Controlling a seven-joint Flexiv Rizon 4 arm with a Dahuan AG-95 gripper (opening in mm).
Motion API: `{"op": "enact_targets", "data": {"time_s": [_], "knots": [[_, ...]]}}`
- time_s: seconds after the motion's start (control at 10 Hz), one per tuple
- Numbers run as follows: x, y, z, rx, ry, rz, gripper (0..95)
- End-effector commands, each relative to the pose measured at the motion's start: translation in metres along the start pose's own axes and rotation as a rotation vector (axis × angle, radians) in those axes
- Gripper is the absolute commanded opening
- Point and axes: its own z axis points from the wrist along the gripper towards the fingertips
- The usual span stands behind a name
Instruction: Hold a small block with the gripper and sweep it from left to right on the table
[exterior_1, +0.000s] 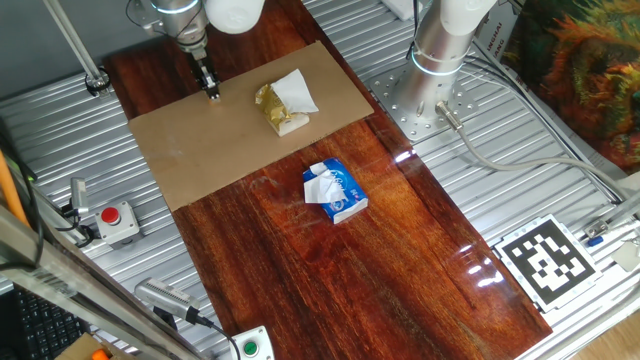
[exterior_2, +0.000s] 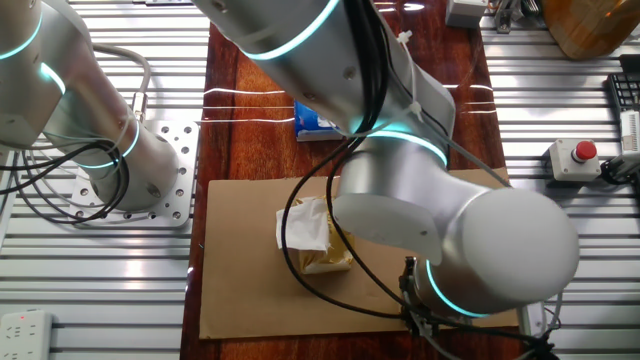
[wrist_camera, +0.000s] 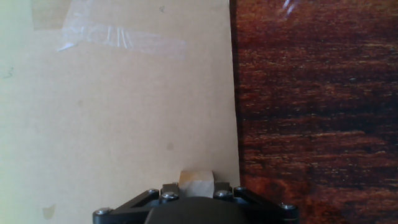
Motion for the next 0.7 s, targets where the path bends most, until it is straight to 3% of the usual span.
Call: {"op": "enact_targets", "data": {"time_s": [0.1, 0.3, 0.5, 0.7], "knots": [[-0.0001, -0.0006, 0.0008, -0.003, 0.002, 0.003, 19.0], [-0.0001, -0.0006, 0.0008, -0.015, -0.006, 0.013, 19.0], [-0.0001, -0.0006, 0.0008, 0.008, -0.013, 0.001, 19.0], [0.0, -0.0007, 0.0008, 0.005, 0.002, 0.006, 19.0]]}}
